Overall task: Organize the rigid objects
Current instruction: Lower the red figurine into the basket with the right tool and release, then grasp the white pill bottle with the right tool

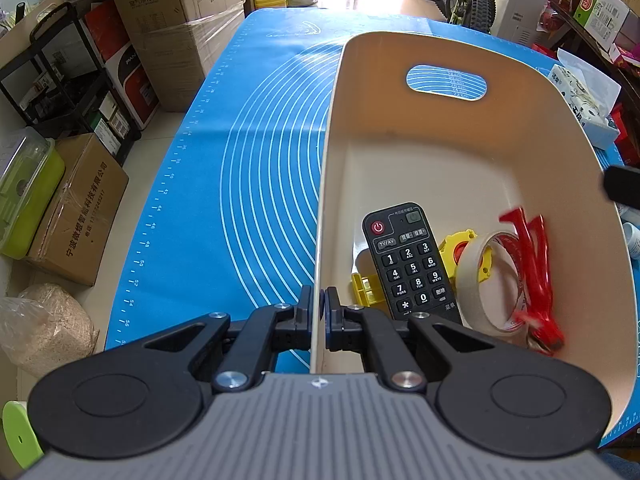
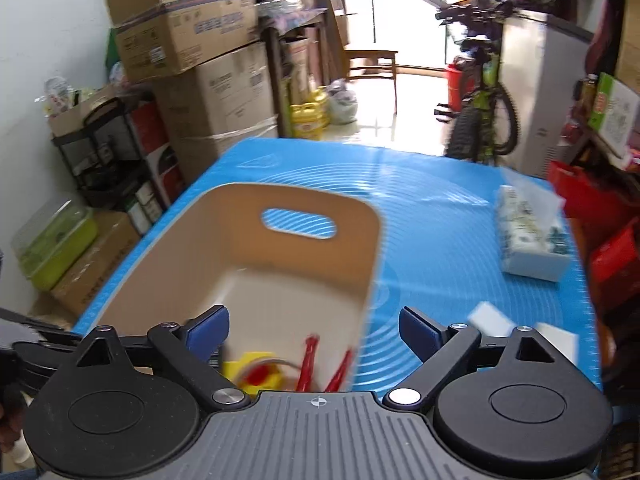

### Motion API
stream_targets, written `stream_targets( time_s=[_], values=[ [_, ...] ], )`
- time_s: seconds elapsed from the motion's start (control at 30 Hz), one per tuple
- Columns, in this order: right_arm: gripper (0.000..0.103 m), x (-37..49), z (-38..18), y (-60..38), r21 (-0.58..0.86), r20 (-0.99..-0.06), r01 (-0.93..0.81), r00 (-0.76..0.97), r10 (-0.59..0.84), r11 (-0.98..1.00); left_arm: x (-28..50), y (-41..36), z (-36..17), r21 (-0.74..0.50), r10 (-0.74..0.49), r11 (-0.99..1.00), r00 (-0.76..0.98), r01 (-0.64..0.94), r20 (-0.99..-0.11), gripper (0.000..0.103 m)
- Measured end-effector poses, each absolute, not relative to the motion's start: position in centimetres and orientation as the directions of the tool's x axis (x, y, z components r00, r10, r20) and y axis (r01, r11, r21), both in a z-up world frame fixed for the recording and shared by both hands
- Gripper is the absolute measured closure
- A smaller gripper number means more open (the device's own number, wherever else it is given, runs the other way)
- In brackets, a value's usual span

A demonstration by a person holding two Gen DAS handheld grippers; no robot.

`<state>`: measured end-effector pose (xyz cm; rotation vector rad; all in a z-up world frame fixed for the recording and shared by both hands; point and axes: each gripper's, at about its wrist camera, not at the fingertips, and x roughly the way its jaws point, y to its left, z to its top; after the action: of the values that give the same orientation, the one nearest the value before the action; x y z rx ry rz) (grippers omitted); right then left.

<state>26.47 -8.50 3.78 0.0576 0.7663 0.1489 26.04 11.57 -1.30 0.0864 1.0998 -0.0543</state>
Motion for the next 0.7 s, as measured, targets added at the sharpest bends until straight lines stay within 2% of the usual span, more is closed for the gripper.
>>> stream_targets(
  time_s=[0.3, 0.7],
  values=[
    [0.006, 26.3, 2.4, -14.4, 0.038, -0.698, 0.054, 0.716, -0.012, 0.998, 26.1, 11.8, -1.2, 0.041, -0.002, 0.996, 0.452, 0.085, -0.892, 0.096],
    [0.007, 26.6, -3.0, -19.1, -0.026, -0.741, 0.189, 0.656, -0.146, 0.982, 26.1, 11.8, -1.2, 0.040, -0.002, 0.996, 0.452, 0.085, -0.892, 0.096]
  ],
)
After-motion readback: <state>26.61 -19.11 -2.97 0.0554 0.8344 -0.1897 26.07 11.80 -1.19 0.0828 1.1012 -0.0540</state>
